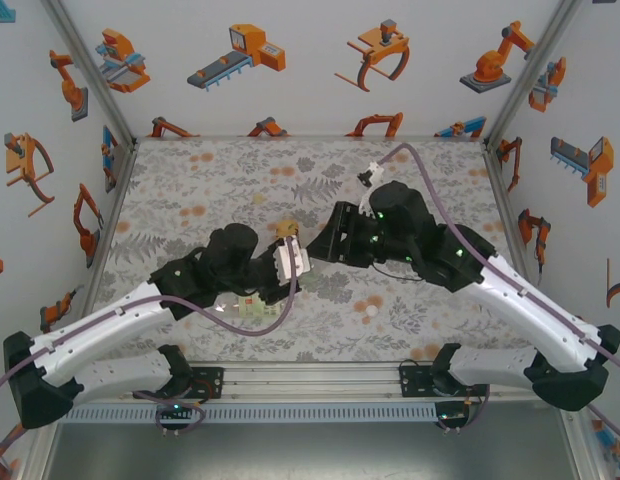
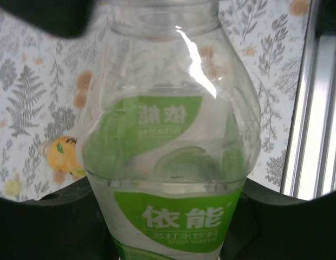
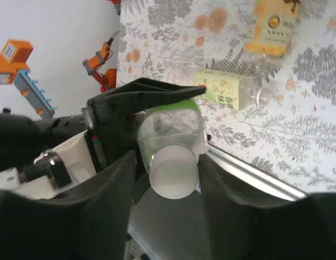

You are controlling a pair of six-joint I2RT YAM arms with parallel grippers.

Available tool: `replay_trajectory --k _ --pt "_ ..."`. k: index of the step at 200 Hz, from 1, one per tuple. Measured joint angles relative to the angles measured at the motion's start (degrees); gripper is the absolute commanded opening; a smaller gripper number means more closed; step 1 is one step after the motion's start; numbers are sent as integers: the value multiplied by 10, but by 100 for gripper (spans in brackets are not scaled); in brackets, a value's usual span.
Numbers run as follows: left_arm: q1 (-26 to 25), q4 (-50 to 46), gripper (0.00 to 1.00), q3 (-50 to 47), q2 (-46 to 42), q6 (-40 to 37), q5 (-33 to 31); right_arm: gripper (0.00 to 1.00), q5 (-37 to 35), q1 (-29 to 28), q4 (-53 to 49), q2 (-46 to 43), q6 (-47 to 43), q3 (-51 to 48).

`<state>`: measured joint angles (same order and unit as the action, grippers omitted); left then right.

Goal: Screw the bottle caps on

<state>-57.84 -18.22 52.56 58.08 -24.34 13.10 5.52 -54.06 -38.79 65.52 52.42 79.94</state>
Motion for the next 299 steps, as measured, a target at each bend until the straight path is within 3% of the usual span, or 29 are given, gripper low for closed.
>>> replay_trajectory --k 36,86,130,167,276,299 --pt "-2 19 0 0 -25 1 70 55 60 0 10 -35 -185 29" --pt "-2 3 0 10 -41 6 181 56 207 0 4 -89 -483 39" --pt "-2 -27 0 27 -25 16 241 54 325 -1 -19 -73 -647 42" --pt "-2 -37 0 29 -19 21 258 45 363 -2 -29 -54 -698 42" --pt "-3 -41 0 29 -19 24 259 43 354 -21 -2 -56 -717 11" --pt "-3 -44 0 29 -19 26 259 31 348 -23 8 -56 -714 7"
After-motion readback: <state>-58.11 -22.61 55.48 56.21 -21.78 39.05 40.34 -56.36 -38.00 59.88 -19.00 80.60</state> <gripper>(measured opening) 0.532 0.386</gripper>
